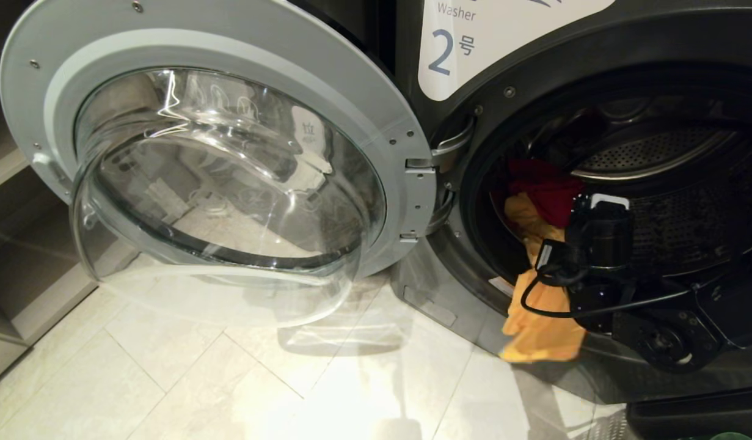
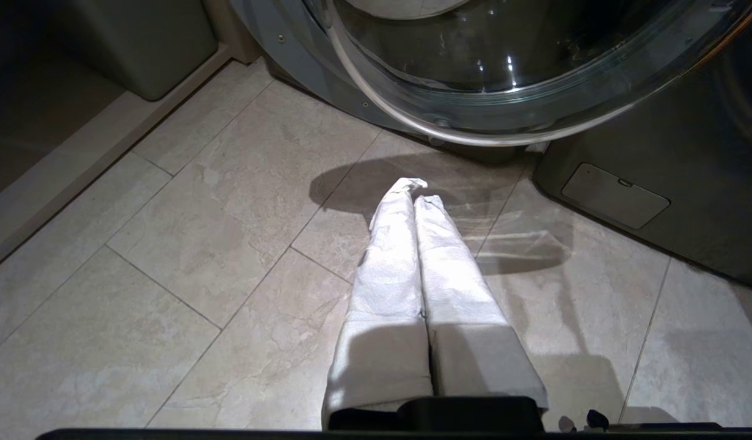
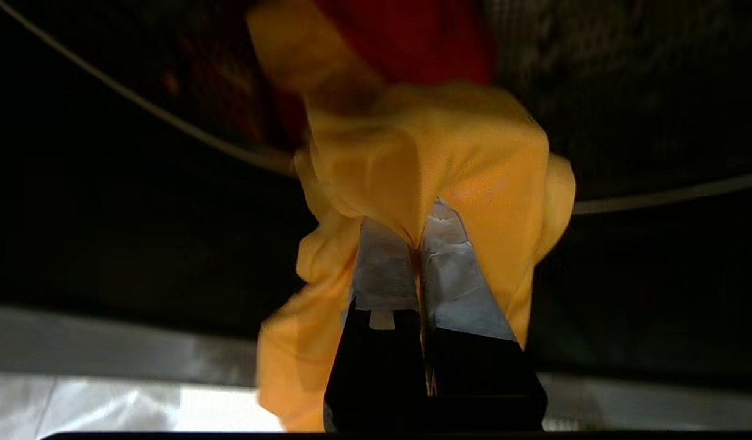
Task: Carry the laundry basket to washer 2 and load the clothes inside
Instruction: Place the clothes into the washing machine
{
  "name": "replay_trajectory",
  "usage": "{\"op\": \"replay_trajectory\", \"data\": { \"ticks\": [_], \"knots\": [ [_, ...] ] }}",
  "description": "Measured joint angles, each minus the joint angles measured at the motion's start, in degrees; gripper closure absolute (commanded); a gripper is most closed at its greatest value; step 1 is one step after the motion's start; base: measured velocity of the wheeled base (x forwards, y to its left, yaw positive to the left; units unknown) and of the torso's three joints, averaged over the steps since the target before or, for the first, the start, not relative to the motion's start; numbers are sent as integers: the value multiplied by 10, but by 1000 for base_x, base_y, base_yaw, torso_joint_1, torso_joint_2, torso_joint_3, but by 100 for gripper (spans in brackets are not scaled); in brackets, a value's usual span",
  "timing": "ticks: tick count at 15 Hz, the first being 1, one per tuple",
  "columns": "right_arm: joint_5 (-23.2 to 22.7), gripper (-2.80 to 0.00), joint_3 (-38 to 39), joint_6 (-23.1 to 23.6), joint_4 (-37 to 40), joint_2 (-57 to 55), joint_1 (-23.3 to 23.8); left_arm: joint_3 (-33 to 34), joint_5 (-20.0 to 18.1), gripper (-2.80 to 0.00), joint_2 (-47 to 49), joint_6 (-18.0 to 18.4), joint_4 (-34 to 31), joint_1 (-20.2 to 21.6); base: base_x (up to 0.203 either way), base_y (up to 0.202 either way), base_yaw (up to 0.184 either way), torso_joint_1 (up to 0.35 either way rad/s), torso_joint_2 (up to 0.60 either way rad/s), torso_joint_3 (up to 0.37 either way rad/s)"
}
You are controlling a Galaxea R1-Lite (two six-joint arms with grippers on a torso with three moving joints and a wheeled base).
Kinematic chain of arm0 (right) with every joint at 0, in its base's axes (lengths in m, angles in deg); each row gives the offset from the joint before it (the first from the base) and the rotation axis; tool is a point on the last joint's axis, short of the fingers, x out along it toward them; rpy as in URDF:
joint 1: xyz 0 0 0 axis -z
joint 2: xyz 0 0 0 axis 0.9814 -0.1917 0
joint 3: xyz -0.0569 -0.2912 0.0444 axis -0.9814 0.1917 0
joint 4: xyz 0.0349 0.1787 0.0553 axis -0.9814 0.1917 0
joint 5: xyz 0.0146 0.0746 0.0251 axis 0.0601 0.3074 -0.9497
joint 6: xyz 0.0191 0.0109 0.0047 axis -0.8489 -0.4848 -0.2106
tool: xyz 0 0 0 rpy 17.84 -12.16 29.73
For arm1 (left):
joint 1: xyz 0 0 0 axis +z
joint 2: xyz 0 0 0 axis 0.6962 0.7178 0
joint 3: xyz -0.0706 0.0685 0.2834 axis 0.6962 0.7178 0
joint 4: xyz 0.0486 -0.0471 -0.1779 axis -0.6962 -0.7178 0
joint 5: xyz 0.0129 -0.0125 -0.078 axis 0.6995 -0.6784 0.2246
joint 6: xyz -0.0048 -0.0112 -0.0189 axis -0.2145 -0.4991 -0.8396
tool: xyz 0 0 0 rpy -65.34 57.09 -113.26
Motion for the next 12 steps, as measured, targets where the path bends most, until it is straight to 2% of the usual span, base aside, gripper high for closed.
{"op": "replay_trajectory", "data": {
  "ticks": [3, 6, 8, 12],
  "knots": [
    [14, 0, -15, 100, -150, -20, -3, 0, 0, 0, 0, 0, 0, 0, 0, 0, 0, 0, 0, 0],
    [12, 0, -82, 213, -310, -48, 0, 0, 0, 0, 0, 0, 0, 0, 0, 0, 0, 0, 0, 0],
    [6, 0, -144, 234, -338, -62, 6, 0, 0, 0, 0, 0, 0, 0, 0, 0, 0, 0, 0, 0],
    [-27, 0, -222, 248, -342, -86, 45, 0, 0, 0, 0, 0, 0, 0, 0, 0, 0, 0, 0, 0]
  ]
}}
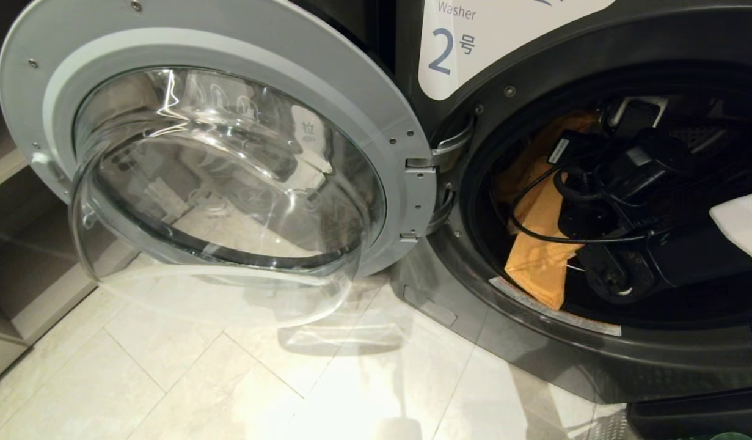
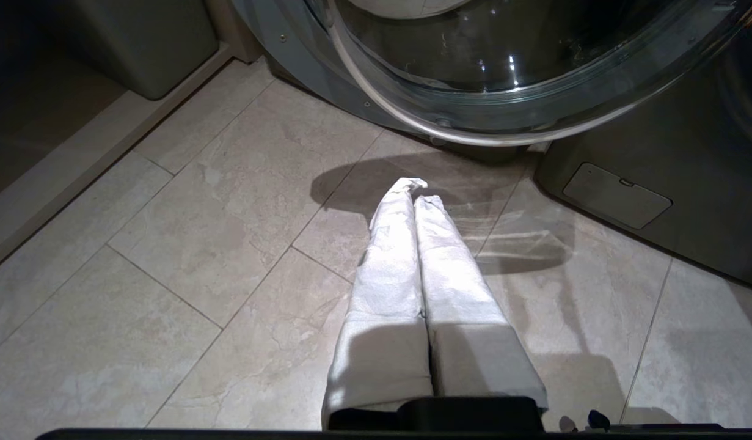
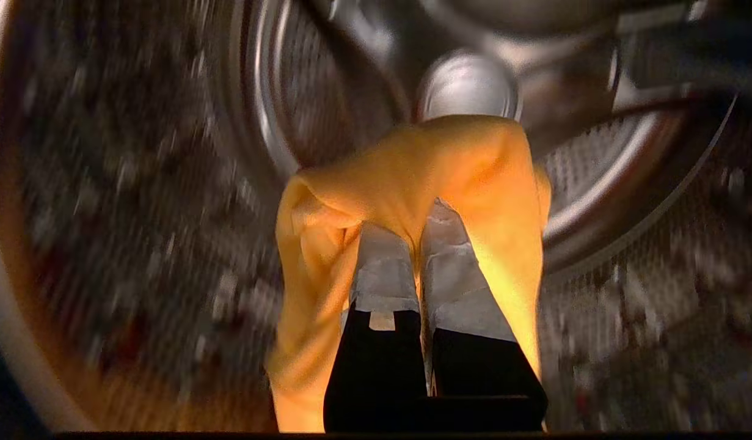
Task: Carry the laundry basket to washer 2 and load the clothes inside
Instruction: Place the clothes into the washing machine
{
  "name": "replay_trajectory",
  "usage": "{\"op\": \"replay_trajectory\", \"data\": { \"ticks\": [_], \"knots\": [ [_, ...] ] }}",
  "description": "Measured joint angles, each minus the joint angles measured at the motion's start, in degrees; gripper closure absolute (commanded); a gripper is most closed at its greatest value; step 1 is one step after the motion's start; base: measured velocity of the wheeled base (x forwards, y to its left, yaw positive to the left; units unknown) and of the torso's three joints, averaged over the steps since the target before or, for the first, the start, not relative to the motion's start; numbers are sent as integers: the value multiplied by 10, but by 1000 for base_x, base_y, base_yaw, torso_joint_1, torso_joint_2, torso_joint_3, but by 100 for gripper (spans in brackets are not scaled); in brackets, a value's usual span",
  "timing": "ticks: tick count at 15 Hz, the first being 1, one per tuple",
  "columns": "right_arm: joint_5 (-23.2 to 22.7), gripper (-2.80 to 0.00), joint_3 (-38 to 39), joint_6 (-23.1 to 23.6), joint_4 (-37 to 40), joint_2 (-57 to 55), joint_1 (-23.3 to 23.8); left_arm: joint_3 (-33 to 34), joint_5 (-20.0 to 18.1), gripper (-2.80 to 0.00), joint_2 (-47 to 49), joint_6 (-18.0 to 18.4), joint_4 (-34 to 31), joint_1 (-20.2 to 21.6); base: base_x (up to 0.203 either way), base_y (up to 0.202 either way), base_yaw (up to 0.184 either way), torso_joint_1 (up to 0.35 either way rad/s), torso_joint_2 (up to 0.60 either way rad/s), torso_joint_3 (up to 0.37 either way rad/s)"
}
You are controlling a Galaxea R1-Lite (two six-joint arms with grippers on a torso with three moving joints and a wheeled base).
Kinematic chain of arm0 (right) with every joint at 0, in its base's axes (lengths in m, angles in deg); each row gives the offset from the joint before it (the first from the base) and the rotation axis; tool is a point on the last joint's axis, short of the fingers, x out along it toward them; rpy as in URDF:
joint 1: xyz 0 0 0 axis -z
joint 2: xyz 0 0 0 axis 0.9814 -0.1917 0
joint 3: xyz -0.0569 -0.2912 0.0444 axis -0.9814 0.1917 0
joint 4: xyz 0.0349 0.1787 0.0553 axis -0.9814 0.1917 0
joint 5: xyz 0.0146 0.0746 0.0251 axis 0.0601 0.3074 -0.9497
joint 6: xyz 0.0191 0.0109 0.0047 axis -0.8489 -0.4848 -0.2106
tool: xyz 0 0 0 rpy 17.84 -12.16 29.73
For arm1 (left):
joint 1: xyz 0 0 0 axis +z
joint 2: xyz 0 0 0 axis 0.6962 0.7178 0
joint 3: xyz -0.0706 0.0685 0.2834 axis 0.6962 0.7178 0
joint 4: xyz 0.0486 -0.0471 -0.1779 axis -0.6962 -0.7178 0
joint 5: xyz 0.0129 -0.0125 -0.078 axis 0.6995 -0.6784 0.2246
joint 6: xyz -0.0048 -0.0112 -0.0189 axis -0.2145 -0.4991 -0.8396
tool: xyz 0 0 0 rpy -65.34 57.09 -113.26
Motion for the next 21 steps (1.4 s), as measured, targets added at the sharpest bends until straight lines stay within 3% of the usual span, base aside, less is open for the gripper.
{"op": "replay_trajectory", "data": {
  "ticks": [5, 13, 14, 15, 21],
  "knots": [
    [-29, 0, -70, 6, -2, -52, 45, 0, 0, 0, 0, 0, 0, 0, 0, 0, 0, 0, 0, 0],
    [-27, 0, -194, 34, 44, -182, 72, 0, 0, 0, 0, 0, 0, 0, 0, 0, 0, 0, 0, 0],
    [-24, -210, -202, 36, 55, -191, 74, 0, 0, 0, 0, 0, 0, 0, 0, 0, 0, 0, 0, 0],
    [-24, -280, -204, 37, 62, -197, 76, 0, 0, 0, 0, 0, 0, 0, 0, 0, 0, 0, 0, 0],
    [-27, -280, -172, 16, 118, -190, 80, 0, 0, 0, 0, 0, 0, 0, 0, 0, 0, 0, 0, 0]
  ]
}}
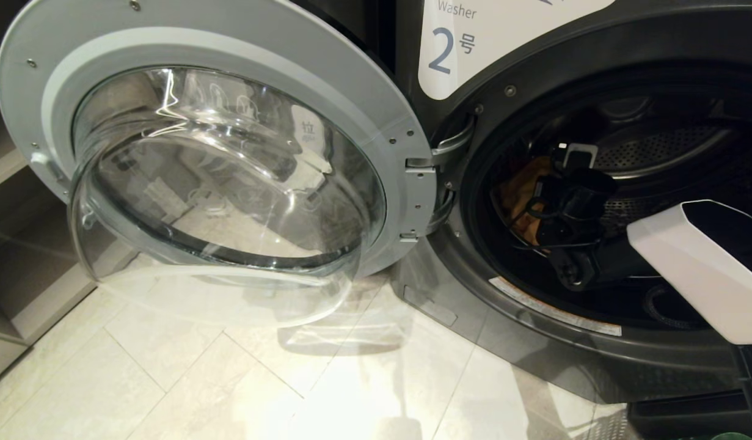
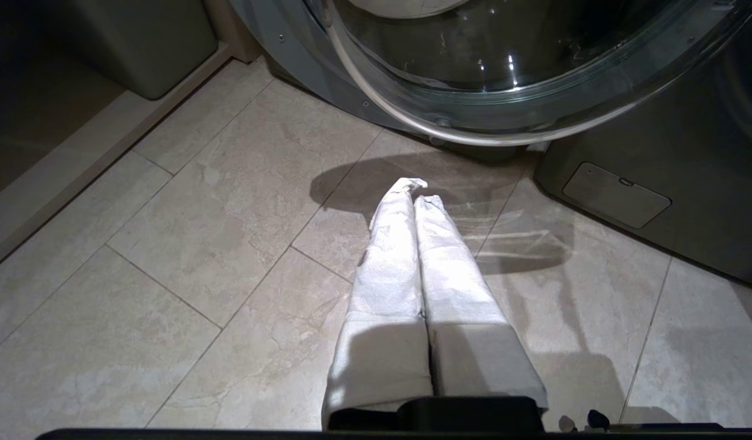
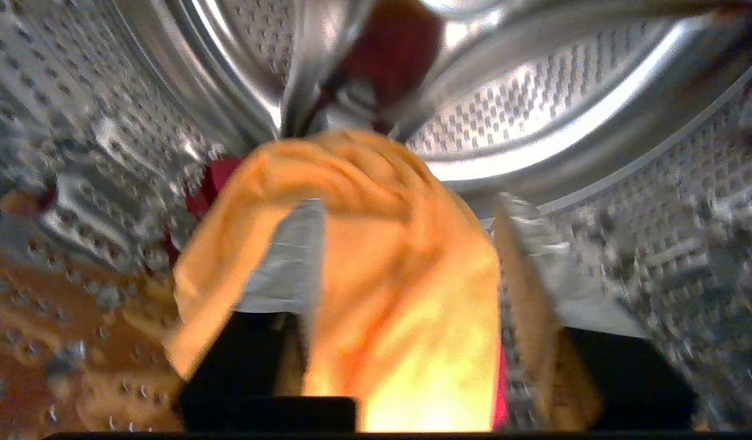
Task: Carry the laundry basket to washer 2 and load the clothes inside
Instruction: Place the clothes into the washing machine
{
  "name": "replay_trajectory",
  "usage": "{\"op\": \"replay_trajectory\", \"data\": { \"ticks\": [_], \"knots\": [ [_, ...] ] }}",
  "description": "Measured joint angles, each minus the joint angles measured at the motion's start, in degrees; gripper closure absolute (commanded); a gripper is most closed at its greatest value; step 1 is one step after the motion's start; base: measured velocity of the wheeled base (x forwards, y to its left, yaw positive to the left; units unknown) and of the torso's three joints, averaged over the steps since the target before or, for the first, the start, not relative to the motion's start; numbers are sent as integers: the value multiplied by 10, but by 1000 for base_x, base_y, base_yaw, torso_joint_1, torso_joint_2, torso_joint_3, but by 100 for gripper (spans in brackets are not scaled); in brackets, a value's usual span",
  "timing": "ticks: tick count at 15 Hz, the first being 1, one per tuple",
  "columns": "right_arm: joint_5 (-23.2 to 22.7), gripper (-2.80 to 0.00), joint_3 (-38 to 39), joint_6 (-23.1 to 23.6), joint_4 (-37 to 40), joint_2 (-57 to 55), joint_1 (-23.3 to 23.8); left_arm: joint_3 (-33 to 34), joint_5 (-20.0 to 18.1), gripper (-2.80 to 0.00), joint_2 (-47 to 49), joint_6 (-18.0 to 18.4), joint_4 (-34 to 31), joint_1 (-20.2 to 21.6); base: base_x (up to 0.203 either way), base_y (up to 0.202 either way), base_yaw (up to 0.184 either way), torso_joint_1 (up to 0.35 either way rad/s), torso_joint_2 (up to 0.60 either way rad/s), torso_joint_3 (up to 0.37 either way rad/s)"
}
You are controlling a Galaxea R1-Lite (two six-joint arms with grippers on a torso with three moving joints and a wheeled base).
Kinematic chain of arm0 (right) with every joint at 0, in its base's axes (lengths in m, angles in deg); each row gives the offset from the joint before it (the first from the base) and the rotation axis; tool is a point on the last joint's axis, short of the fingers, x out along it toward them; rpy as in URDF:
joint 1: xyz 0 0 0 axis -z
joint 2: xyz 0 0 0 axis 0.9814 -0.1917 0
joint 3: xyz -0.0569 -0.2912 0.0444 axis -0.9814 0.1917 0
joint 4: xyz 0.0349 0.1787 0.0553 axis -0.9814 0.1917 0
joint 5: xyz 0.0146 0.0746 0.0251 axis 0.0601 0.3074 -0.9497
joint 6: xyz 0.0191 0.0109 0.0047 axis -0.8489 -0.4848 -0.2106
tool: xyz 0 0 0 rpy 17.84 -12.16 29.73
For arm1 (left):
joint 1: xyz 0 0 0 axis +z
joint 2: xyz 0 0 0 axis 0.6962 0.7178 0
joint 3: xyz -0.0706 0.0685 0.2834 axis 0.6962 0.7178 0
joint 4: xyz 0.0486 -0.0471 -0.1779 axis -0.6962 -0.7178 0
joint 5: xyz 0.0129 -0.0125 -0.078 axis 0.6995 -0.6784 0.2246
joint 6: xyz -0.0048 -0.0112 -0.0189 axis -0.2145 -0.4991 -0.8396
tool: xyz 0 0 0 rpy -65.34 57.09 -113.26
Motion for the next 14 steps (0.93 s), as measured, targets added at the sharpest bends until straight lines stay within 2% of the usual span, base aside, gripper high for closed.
{"op": "replay_trajectory", "data": {
  "ticks": [4, 6, 9, 10, 12, 14],
  "knots": [
    [-1, -280, 124, -88, 47, 88, -12, 0, 0, 0, 0, 0, 0, 0, 0, 0, 0, 0, 0, 0],
    [0, -280, 228, -113, 56, 155, -33, 0, 0, 0, 0, 0, 0, 0, 0, 0, 0, 0, 0, 0],
    [2, -280, 420, -135, 61, 259, -99, 0, 0, 0, 0, 0, 0, 0, 0, 0, 0, 0, 0, 0],
    [5, 0, 486, -148, 63, 292, -129, 0, 0, 0, 0, 0, 0, 0, 0, 0, 0, 0, 0, 0],
    [20, 0, 586, -173, 64, 354, -181, 0, 0, 0, 0, 0, 0, 0, 0, 0, 0, 0, 0, 0],
    [35, 0, 650, -184, 77, 417, -214, 0, 0, 0, 0, 0, 0, 0, 0, 0, 0, 0, 0, 0]
  ]
}}
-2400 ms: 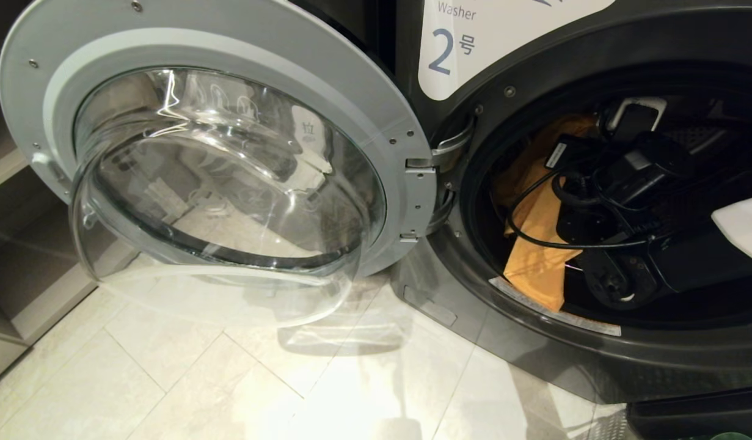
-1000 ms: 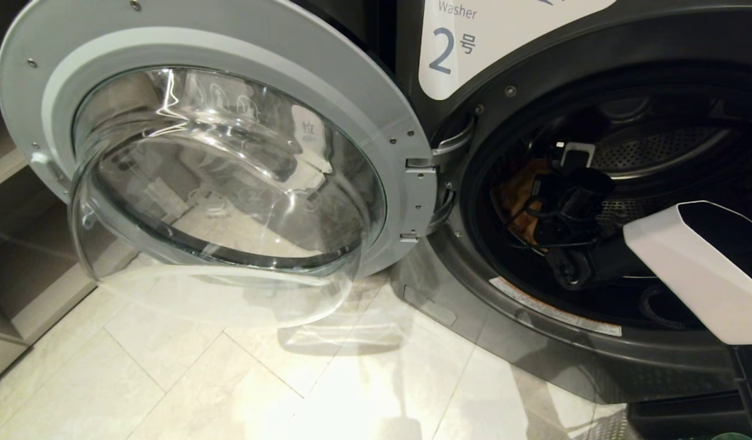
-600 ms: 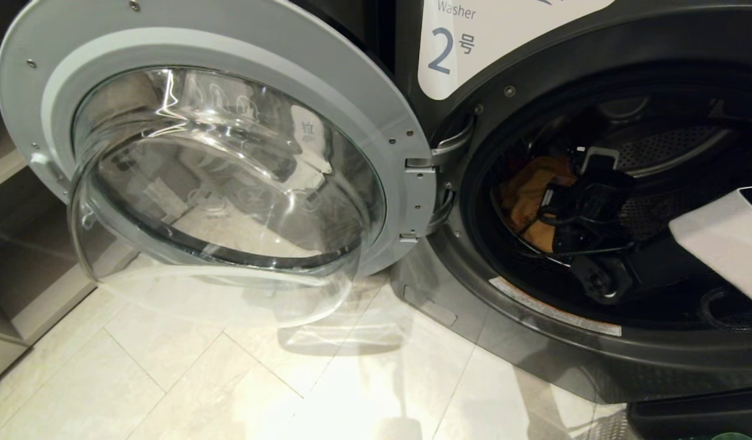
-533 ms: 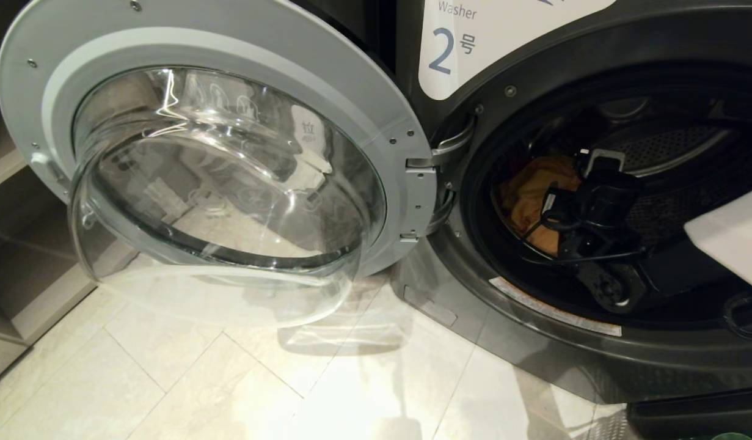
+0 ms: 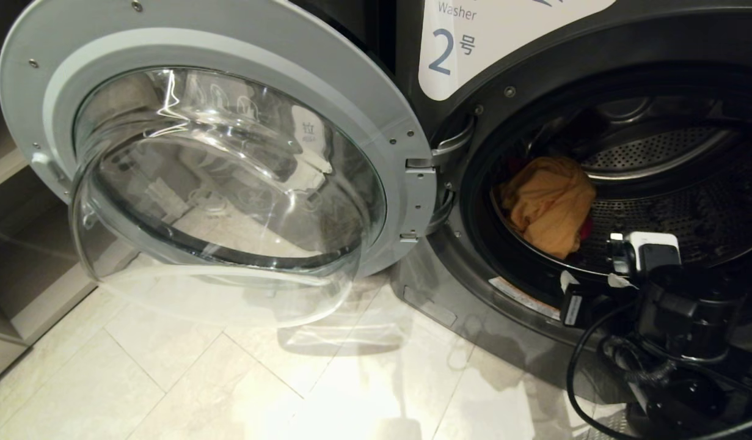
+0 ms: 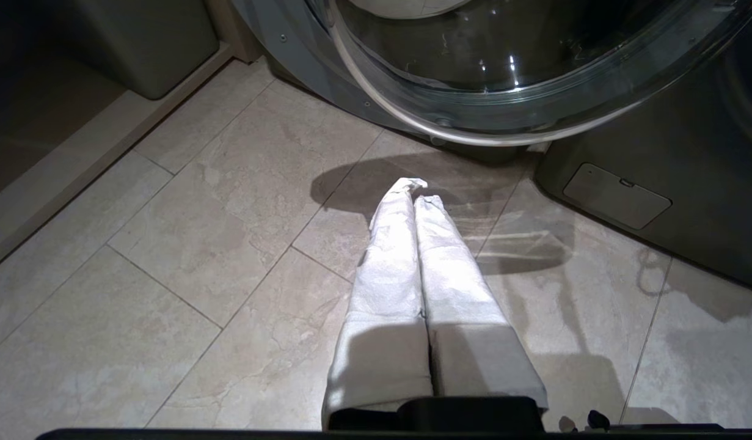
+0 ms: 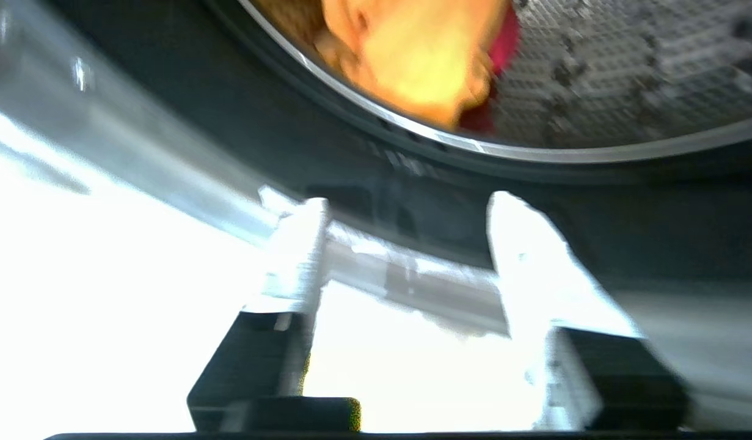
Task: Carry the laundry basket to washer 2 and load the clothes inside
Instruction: Place the clothes into the washing machine
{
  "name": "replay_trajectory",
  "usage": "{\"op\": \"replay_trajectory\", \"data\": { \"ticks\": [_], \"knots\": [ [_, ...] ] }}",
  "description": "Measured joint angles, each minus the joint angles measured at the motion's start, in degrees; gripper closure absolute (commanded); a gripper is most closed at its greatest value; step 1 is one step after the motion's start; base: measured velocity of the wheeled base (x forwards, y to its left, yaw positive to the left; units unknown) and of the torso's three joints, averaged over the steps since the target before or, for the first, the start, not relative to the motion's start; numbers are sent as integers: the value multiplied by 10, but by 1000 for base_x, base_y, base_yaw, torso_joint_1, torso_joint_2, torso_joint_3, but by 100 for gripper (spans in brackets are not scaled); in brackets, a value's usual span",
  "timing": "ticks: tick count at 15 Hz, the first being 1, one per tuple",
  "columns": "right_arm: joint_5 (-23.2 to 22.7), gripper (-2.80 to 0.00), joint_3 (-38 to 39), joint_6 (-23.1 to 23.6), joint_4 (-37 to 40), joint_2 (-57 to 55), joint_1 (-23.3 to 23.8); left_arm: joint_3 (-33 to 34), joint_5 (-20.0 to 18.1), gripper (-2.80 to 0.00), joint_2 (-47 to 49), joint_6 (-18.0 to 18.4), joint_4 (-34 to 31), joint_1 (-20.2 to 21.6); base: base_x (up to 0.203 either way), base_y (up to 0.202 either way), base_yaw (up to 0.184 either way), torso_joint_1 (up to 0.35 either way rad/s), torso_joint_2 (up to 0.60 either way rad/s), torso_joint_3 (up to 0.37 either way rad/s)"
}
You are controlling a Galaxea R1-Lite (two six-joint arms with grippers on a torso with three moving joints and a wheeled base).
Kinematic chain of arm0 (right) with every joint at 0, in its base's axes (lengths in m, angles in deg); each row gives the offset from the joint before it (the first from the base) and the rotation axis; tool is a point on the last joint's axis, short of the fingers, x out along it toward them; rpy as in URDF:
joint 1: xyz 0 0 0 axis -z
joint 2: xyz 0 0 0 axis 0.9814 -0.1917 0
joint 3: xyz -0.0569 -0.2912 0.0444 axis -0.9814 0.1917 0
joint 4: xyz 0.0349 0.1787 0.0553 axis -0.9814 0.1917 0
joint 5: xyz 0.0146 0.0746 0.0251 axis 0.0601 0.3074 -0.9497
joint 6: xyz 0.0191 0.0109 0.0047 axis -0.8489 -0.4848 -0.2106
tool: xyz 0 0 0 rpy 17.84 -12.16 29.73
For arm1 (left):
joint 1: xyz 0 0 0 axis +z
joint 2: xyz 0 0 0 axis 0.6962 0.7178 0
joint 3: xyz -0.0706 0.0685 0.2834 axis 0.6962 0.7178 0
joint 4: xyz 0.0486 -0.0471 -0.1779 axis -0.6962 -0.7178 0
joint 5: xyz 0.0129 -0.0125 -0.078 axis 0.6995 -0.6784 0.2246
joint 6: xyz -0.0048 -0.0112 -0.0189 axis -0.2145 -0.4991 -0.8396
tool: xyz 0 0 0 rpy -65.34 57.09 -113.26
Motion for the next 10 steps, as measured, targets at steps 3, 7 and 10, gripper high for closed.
{"op": "replay_trajectory", "data": {
  "ticks": [3, 7, 10],
  "knots": [
    [6, 0, 69, 15, 17, 75, -13, 0, 0, 0, 0, 0, 0, 0, 0, 0, 0, 0, 0, 0],
    [-20, 0, 133, 29, 130, 193, 9, 0, 0, 0, 0, 0, 0, 0, 0, 0, 0, 0, 0, 0],
    [-106, 0, 145, 29, 289, 306, 108, 0, 0, 0, 0, 0, 0, 0, 0, 0, 0, 0, 0, 0]
  ]
}}
